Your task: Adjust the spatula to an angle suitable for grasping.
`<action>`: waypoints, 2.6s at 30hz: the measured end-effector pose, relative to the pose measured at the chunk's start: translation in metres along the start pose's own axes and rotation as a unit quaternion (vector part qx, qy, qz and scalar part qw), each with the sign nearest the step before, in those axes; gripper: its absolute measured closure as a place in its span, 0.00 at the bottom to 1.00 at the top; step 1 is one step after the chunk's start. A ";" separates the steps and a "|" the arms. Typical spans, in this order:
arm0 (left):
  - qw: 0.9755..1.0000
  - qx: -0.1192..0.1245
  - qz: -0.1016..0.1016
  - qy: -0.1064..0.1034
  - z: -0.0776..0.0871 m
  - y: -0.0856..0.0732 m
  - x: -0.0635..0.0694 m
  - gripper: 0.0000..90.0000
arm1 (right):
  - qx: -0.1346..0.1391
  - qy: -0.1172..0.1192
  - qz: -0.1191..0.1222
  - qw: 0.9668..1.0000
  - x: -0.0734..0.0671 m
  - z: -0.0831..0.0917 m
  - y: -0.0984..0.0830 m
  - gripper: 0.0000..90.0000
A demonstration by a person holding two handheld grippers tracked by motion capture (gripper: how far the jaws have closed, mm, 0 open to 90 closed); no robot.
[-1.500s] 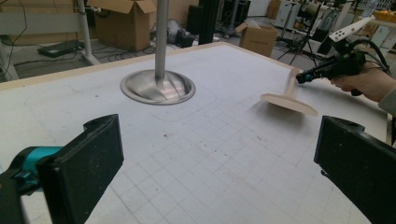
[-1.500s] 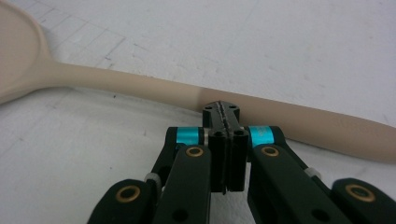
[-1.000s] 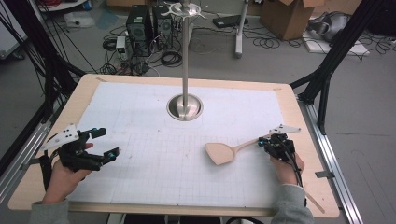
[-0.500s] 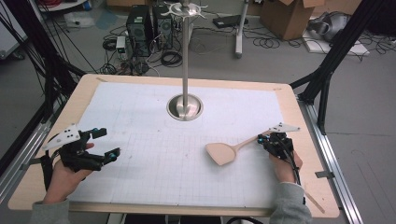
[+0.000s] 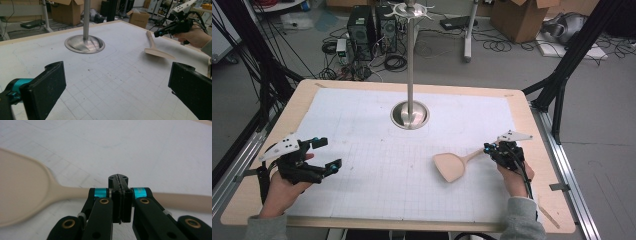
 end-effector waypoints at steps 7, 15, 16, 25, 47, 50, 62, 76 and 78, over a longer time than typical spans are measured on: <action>1.000 0.000 0.004 0.000 0.001 -0.001 -0.001 0.02 | -0.011 0.023 0.016 1.000 -0.020 -0.014 0.011 1.00; 1.000 -0.002 0.004 0.000 0.001 -0.002 -0.001 0.02 | -0.044 0.045 0.027 0.998 -0.039 -0.033 0.010 1.00; 1.000 -0.002 0.004 0.000 0.001 -0.002 -0.001 0.02 | -0.047 0.048 0.028 0.997 -0.041 -0.034 0.010 1.00; 1.000 -0.005 0.007 -0.001 0.000 -0.004 -0.003 0.02 | -0.081 0.067 0.035 0.994 -0.047 -0.043 0.002 1.00; 1.000 0.006 0.009 -0.017 -0.002 0.001 0.004 0.02 | -0.096 0.131 0.041 0.986 -0.045 -0.008 -0.025 1.00; 1.000 0.002 0.007 -0.018 -0.003 0.001 0.005 0.02 | -0.099 0.135 0.041 0.985 -0.045 -0.003 -0.029 1.00; 1.000 0.008 -0.003 -0.023 -0.001 0.010 0.013 0.02 | -0.091 0.143 0.037 0.985 -0.044 0.019 -0.047 1.00; 0.999 0.008 -0.014 -0.029 -0.004 0.015 0.019 0.02 | -0.041 0.122 0.015 0.992 -0.026 0.031 -0.041 1.00; 0.999 0.005 -0.013 -0.030 -0.005 0.014 0.019 0.02 | -0.031 0.112 0.012 0.993 -0.019 0.034 -0.040 1.00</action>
Point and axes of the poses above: each handheld gripper's, and its own axes: z roughly backward along the jaws, y roughly out of its top, x roughly to its right, the point moved 6 cm from there along -z, roughly forward along the jaws, and after that the axes turned 6 degrees about -z, right-handed, at the moved point
